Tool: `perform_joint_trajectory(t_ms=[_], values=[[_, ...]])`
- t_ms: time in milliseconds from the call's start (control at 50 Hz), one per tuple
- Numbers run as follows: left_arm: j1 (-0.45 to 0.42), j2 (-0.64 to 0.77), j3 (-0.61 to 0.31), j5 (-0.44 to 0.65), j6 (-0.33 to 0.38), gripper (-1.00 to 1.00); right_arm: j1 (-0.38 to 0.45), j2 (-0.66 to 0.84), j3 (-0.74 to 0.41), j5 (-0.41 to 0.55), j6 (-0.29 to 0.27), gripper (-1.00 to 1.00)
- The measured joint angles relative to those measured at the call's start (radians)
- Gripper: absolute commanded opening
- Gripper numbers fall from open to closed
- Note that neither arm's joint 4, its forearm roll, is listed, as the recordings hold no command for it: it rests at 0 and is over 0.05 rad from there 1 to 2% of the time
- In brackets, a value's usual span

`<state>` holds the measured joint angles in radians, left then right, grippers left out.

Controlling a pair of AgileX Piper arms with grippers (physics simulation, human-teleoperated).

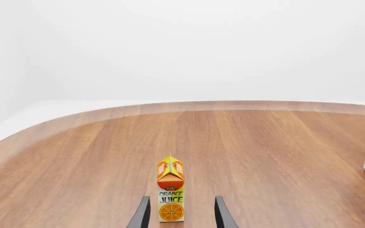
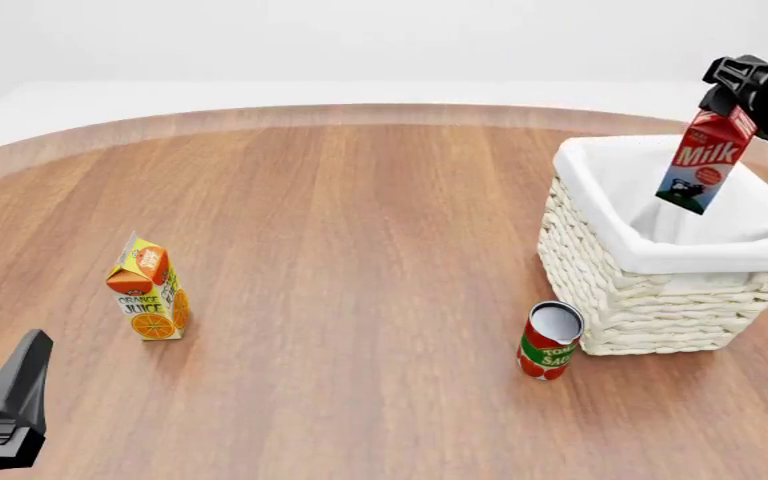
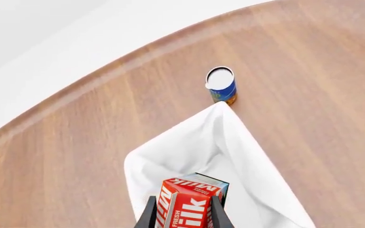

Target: Pick the milk and place it in the basket.

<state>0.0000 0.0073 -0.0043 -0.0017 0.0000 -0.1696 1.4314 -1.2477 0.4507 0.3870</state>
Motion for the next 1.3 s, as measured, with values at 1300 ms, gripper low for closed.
perform_joint_trajectory(t_ms=[1300], values=[[0.0,0.0,0.0,0.0,0.0,1.0,0.005,0.09,0.055,-0.089,-0.01,-1.0]])
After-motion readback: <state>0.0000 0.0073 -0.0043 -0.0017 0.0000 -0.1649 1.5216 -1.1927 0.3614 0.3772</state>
